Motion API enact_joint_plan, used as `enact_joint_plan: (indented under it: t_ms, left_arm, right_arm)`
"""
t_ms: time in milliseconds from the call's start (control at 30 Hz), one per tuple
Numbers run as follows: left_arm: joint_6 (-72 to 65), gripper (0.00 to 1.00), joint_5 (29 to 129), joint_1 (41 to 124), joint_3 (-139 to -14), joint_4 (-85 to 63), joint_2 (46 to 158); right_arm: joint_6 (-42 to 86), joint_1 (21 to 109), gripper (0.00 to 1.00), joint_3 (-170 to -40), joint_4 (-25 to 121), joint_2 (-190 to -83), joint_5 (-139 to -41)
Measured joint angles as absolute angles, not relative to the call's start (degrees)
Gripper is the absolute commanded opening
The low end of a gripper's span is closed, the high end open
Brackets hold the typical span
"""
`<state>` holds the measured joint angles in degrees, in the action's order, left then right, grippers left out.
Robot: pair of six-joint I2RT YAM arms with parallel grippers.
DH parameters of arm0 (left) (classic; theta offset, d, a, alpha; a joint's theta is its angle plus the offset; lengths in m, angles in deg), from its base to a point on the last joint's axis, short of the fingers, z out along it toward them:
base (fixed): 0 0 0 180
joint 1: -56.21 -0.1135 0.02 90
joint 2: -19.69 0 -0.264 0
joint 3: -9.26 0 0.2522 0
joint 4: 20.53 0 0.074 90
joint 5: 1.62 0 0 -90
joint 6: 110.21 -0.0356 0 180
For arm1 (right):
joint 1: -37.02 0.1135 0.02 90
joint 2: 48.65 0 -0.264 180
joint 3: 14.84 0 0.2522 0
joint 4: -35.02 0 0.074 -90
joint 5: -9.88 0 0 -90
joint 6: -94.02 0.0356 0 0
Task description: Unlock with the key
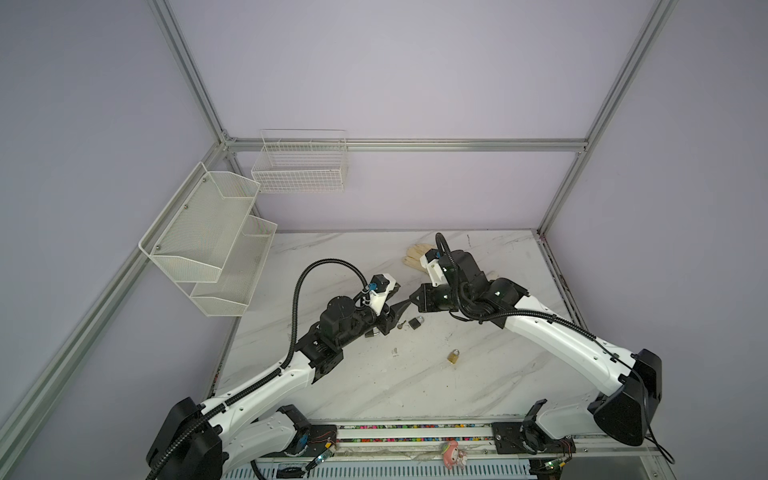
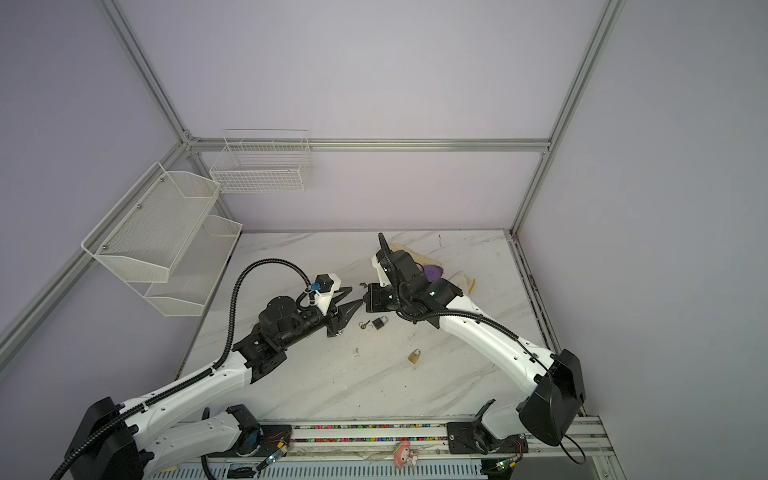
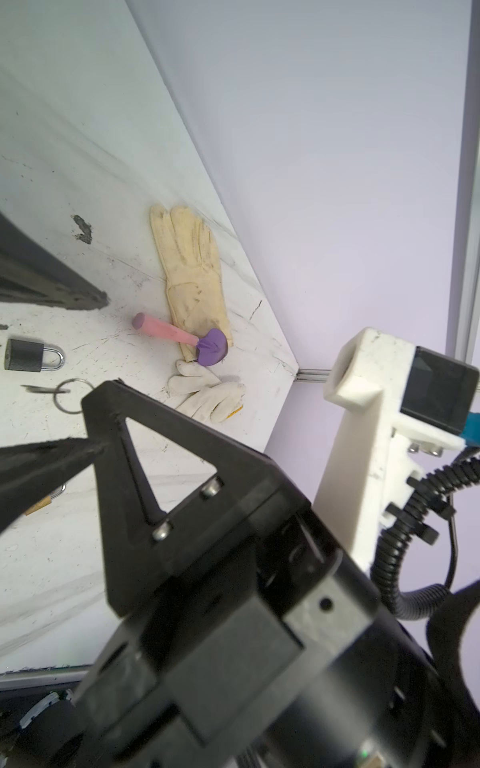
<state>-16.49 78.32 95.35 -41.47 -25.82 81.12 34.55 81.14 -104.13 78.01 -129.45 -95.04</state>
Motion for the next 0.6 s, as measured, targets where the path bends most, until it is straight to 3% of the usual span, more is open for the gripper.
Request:
enact_joint_plan:
  t_ms: [600]
  left_arm:
    - [-16.57,0.47,76.79,95.35,-41.47,-27.72,84.97]
  right_arm:
    - [36.43,79.35,0.00,-106.53,78.03,-127.81,-97.93]
